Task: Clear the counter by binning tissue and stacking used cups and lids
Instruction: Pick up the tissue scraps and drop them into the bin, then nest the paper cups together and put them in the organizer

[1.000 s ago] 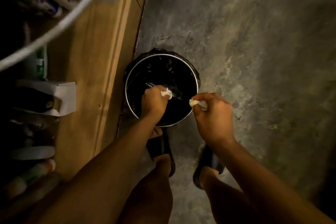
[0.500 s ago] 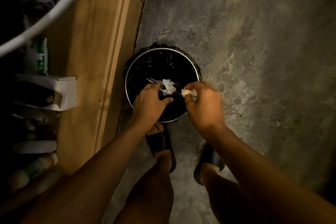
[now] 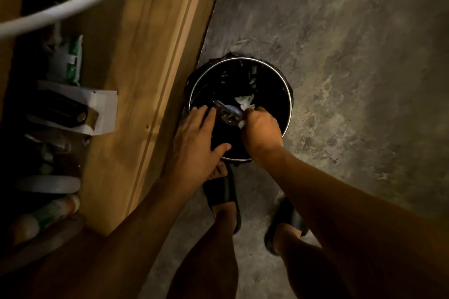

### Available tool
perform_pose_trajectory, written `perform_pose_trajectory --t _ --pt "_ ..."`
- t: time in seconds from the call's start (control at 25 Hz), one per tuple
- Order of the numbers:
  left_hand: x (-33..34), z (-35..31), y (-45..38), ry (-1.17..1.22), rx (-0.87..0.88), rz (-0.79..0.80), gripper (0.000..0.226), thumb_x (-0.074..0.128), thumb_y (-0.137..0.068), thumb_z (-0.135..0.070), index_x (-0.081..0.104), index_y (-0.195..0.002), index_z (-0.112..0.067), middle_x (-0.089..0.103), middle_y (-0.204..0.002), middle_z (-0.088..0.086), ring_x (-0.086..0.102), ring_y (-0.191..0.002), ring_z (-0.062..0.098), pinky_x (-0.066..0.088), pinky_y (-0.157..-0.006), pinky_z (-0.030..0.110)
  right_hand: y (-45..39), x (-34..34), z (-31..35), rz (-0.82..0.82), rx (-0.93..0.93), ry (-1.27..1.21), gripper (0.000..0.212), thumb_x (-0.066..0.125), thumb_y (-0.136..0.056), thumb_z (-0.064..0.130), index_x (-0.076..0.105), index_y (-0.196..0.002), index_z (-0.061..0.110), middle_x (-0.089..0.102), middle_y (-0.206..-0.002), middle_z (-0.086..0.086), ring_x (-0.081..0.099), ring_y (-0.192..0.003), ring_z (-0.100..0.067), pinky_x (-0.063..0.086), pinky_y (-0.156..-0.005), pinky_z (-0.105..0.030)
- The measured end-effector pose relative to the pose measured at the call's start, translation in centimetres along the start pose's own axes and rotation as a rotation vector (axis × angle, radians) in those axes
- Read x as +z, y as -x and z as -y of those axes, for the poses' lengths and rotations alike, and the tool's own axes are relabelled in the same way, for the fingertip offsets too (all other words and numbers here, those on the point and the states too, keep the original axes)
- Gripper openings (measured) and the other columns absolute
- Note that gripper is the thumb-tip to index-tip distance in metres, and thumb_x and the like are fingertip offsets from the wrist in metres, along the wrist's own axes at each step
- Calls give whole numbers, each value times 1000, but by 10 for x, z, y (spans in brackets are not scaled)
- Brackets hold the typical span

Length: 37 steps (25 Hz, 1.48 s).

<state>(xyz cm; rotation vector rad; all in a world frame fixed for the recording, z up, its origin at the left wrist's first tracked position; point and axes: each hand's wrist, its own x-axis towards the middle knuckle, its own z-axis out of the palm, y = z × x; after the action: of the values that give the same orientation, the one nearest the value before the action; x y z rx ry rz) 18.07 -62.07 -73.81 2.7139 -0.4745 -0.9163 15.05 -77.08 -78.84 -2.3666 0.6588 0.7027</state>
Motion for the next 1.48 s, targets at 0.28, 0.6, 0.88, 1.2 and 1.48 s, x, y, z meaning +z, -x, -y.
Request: perform_pose_trajectory --t 0.28,0.6,0.88,1.2,1.48 --pt "-42 -28 37 -28 -6 62 87 69 -90 -43 19 -159 -21 12 -167 6 3 -154 24 14 -122 40 55 -45 -5 -15 -52 -114 47 64 -86 14 55 -132 12 56 -125 -15 53 -116 -37 53 -88 -45" --pt "-127 -115 80 -130 59 154 87 67 -91 -46 18 -158 -19 17 -164 11 15 -151 30 23 -121 43 141 -166 -18 -64 44 2 57 61 -89 34 44 -140 16 49 -136 -16 39 -128 -36 46 -97 -48" --pt "-243 -255 99 -239 314 96 81 66 -90 -50 28 -154 -17 36 -152 11 33 -141 31 38 -112 45 207 -336 -9 -180 83 75 62 65 -85 38 42 -139 17 50 -133 -16 39 -126 -36 46 -96 -47" --pt "-483 -448 139 -331 589 -207 80 67 -89 -48 31 -151 -13 43 -144 15 42 -134 35 44 -105 49 290 -634 41 -572 124 155 62 64 -86 39 42 -139 16 49 -134 -16 40 -126 -37 45 -96 -46" --pt "-674 -532 201 -331 668 -524 86 68 -88 -51 26 -154 -17 43 -147 11 44 -134 32 48 -101 47 382 -825 127 -868 40 126 64 66 -88 34 39 -143 19 47 -139 -15 40 -128 -36 47 -98 -48"
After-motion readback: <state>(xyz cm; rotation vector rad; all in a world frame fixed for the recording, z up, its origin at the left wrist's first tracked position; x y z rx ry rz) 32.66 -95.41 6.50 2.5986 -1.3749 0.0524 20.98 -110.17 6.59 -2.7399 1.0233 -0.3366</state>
